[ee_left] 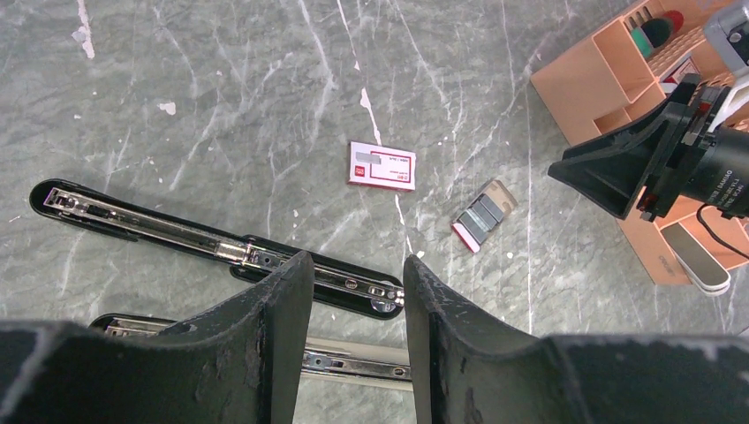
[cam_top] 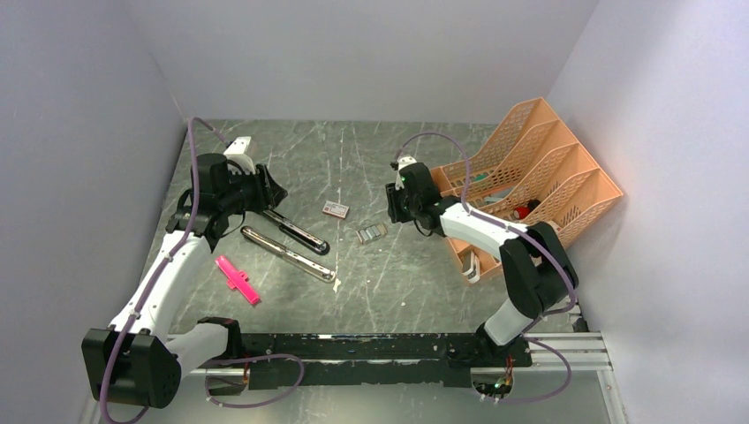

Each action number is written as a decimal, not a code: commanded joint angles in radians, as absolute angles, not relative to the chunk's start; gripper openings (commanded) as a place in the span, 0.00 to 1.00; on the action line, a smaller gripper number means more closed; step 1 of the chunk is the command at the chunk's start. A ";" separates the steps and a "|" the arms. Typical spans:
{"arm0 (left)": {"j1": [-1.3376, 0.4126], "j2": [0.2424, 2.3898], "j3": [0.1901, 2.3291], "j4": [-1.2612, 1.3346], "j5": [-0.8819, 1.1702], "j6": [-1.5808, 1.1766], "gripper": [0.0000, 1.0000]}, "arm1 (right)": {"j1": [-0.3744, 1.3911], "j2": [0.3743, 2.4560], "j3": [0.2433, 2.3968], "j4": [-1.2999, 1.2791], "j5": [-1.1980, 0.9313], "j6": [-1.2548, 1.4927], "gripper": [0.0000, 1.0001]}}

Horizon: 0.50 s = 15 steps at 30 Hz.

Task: Load the staples into the stapler
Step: Adjust the staple box at the center of the board.

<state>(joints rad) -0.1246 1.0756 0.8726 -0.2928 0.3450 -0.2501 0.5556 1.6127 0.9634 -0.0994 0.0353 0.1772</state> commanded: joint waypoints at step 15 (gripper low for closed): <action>-0.110 1.081 0.866 -0.272 0.361 -0.242 0.47 | 0.813 1.781 1.106 -0.100 0.269 0.125 0.39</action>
